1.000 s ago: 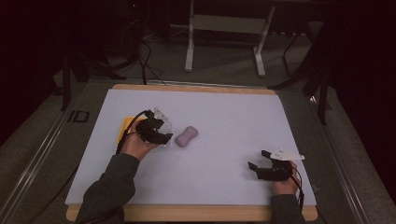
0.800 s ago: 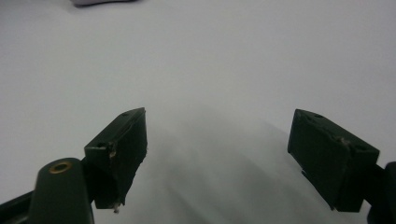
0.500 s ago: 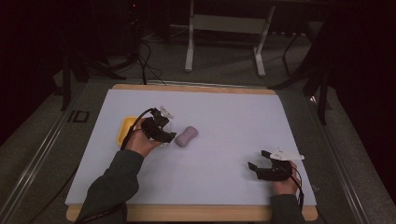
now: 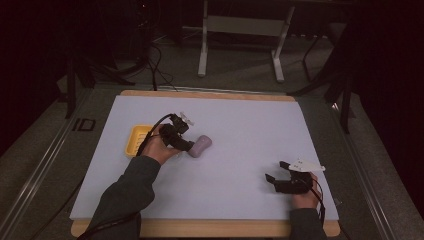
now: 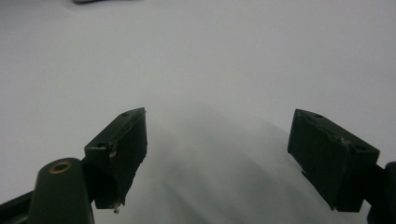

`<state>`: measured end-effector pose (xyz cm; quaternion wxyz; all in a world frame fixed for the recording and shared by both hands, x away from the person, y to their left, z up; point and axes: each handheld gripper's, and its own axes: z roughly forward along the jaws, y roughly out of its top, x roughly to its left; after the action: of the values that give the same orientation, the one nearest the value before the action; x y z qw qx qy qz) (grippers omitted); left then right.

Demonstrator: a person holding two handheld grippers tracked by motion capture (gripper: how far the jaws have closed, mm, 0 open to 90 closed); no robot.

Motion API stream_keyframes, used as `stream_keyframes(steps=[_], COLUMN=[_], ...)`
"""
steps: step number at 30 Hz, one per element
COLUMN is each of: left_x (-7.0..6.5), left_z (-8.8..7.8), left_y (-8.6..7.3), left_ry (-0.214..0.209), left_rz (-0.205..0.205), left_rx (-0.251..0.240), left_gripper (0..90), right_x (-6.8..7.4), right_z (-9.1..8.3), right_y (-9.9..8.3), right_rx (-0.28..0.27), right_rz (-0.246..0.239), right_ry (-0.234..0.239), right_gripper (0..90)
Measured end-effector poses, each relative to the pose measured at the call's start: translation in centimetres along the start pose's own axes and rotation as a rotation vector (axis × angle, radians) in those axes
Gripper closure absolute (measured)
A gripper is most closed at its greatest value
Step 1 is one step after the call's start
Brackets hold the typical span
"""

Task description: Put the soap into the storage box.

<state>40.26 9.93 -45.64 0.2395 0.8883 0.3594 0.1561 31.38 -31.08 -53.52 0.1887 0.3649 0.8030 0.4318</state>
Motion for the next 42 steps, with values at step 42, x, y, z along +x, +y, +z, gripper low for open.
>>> stream_keyframes(steps=[42], left_x=[-0.5], left_z=[6.0], left_y=[4.1], left_ry=[-0.085], left_rz=[-0.022], left_rx=[0.213], left_gripper=[26.7], right_x=[0.0], right_z=[0.2], right_y=[0.1], right_rx=[0.014], right_rz=[-0.004], right_ry=[-0.002], right_gripper=[19.4])
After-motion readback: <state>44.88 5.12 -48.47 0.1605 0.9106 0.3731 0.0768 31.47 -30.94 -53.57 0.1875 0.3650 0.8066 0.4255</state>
